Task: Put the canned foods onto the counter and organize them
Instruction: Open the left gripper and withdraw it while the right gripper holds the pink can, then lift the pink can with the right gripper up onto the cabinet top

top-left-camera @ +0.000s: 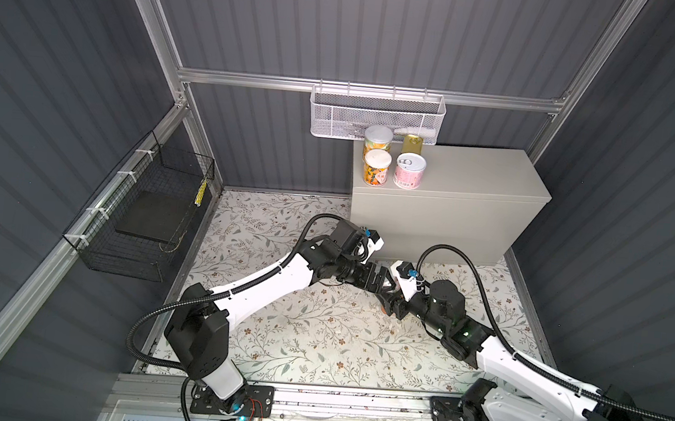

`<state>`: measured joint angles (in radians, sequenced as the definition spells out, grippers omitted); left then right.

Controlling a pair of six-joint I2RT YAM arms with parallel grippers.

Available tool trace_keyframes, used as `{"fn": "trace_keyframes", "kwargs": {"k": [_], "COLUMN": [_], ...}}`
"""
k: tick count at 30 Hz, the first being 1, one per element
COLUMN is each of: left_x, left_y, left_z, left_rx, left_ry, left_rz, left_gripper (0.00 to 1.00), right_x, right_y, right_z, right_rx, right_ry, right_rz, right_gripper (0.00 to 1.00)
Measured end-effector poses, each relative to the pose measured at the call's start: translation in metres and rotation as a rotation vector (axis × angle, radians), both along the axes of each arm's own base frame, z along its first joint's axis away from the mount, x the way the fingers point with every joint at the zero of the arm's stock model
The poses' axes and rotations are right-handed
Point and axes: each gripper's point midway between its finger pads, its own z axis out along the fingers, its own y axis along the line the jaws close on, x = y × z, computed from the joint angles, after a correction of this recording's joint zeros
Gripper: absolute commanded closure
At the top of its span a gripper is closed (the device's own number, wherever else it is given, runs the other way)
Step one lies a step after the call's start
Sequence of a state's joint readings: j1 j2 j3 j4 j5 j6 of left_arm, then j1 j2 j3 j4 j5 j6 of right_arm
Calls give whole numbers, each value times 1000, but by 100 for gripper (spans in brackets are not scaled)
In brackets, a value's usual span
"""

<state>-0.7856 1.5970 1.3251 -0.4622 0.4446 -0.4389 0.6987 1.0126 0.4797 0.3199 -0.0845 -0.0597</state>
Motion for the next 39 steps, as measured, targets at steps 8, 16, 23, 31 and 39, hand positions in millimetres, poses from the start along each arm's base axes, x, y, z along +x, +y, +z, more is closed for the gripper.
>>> {"fn": "trace_keyframes", "kwargs": {"k": [8,16,23,31,39], "left_x": [5,23,32,60,73], "left_y": [7,37,80,123,151], "left_z": [10,10,-1,-17,-69], "left_rx": [-3,60,173,292,408], "left_ry": [-62,-161,-306,-522,-601], "left_rz": [44,176,303,467,515], "left_gripper": [0,0,0,0,0], "right_x": [2,7,8,12,6], "right_y": [-3,-7,-8,-10,-21], "right_z": [0,-7,-7,1,12], "right_rx": [7,17,19,25,33], "right_ry": [7,44,67,127,173], "right_rz": [-25,-64,-83,-118,-162], "right_gripper": [30,30,31,30,31]}}
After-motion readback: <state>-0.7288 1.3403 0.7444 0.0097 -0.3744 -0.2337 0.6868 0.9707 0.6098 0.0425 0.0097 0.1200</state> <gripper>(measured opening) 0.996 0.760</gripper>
